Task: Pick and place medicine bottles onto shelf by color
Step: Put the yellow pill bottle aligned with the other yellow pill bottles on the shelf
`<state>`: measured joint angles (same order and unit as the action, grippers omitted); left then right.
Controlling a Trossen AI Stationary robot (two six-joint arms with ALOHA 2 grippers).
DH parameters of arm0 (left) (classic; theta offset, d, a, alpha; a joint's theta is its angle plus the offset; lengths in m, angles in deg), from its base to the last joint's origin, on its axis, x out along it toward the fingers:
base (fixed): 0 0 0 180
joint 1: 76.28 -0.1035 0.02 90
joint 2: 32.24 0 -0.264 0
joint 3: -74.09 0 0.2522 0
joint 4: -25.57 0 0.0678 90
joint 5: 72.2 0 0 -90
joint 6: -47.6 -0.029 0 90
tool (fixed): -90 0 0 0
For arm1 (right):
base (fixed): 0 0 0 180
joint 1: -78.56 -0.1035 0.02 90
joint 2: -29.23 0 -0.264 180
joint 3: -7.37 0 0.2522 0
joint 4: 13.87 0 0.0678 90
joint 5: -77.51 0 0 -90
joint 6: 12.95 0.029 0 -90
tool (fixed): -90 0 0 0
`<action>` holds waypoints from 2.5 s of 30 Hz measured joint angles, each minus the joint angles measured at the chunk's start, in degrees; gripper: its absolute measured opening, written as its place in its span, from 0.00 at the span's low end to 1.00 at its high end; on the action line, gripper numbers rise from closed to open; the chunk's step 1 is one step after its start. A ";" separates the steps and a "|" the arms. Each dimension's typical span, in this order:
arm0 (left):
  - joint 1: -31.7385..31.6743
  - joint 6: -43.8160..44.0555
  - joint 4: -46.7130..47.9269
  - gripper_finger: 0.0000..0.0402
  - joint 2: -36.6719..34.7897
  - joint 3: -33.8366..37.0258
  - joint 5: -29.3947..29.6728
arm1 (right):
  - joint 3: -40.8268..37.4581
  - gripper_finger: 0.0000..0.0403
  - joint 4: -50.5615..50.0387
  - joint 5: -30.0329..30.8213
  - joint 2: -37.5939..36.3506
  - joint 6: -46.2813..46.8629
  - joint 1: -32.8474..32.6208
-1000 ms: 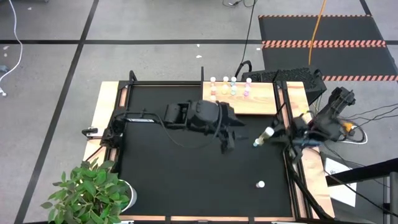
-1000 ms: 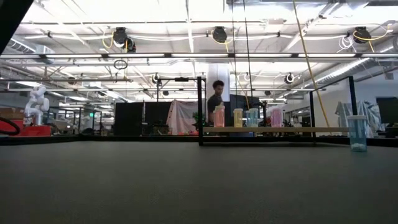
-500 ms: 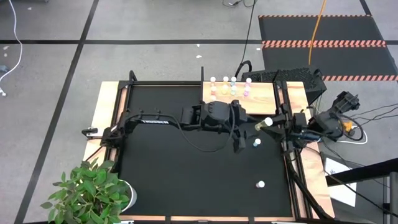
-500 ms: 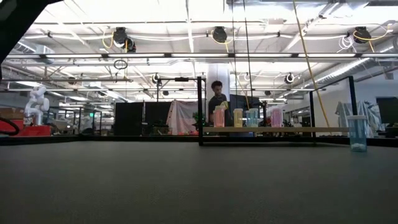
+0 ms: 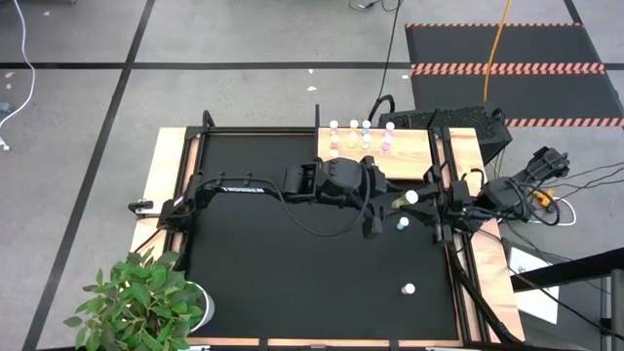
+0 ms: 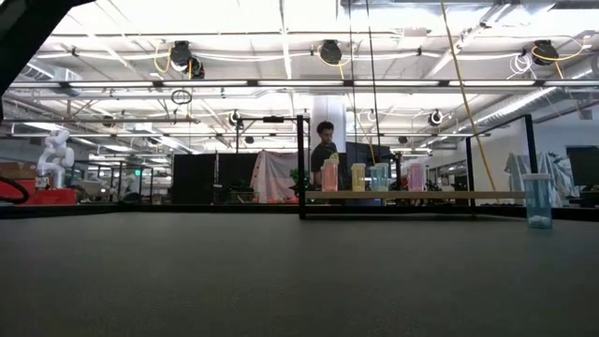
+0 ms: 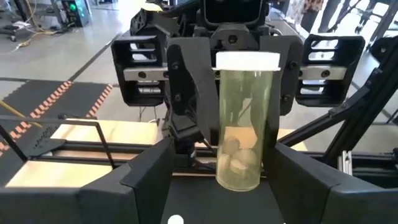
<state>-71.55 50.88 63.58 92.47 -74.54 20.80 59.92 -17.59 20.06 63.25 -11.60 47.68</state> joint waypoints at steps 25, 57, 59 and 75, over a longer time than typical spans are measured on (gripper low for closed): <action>0.38 -3.21 2.23 0.29 0.00 0.00 -0.22 | 0.04 0.30 2.09 2.35 2.62 -1.20 0.16; -3.58 -13.29 -2.52 0.27 -0.79 -0.07 -5.69 | 30.80 0.63 -42.03 0.11 7.19 -0.08 1.54; -3.33 -14.77 -3.28 0.29 -0.79 -0.07 -8.07 | 30.80 0.63 -41.88 -2.17 7.21 0.59 2.40; -3.17 -13.28 -4.57 0.29 -0.72 -0.04 -10.03 | 30.80 0.46 -41.52 -7.54 8.39 -1.19 5.08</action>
<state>-74.72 37.60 59.02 91.74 -74.59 10.77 90.72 -59.11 12.53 71.64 -12.79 52.76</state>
